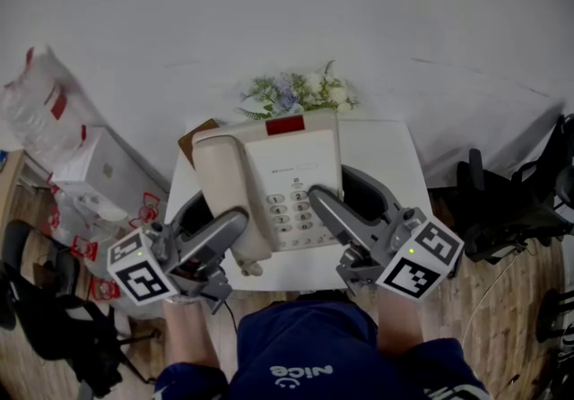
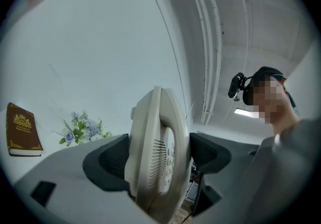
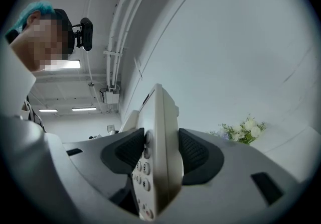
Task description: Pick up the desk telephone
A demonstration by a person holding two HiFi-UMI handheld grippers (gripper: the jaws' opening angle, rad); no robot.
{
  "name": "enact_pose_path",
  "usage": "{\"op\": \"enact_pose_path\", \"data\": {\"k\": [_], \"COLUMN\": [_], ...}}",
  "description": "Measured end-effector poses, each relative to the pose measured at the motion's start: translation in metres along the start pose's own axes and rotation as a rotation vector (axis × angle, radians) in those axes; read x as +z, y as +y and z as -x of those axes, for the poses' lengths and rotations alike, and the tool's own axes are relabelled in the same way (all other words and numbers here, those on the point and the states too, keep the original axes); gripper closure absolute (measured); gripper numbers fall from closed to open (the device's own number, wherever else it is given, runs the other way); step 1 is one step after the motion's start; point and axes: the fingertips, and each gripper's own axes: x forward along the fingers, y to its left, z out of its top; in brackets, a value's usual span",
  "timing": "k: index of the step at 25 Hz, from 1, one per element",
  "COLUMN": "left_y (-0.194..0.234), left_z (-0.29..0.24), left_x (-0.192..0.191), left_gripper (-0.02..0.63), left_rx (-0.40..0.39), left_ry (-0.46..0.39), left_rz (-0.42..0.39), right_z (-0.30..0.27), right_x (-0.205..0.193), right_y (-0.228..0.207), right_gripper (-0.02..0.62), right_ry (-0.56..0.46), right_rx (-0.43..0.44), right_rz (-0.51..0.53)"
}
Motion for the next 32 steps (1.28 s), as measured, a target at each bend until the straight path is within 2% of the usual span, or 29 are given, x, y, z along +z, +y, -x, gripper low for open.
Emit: {"op": "enact_pose_path", "data": {"k": [8, 19, 32], "left_y": [0.008, 0.024, 0.027], "left_z": [-0.002, 0.000, 0.002], "left_x": [0.012, 0.007, 0.008], "left_gripper": [0.227, 0.227, 0.227], "left_rx": [0.004, 0.025, 0.029], "left_ry": [-0.009, 0.000, -0.003], "left_rz": [-0.014, 0.017, 0.014], "right_z": [-0.013, -0.023, -0.026], "right_x": [0.004, -0.005, -0.005], "right_y": [-0.004, -0.014, -0.015], "right_gripper": [0.364, 0.365, 0.365], "right_ry": [-0.011, -0.009, -0.020], "right_rx": [0.015, 0.015, 0.022], "right_rz": [0.012, -0.003, 0.006]}}
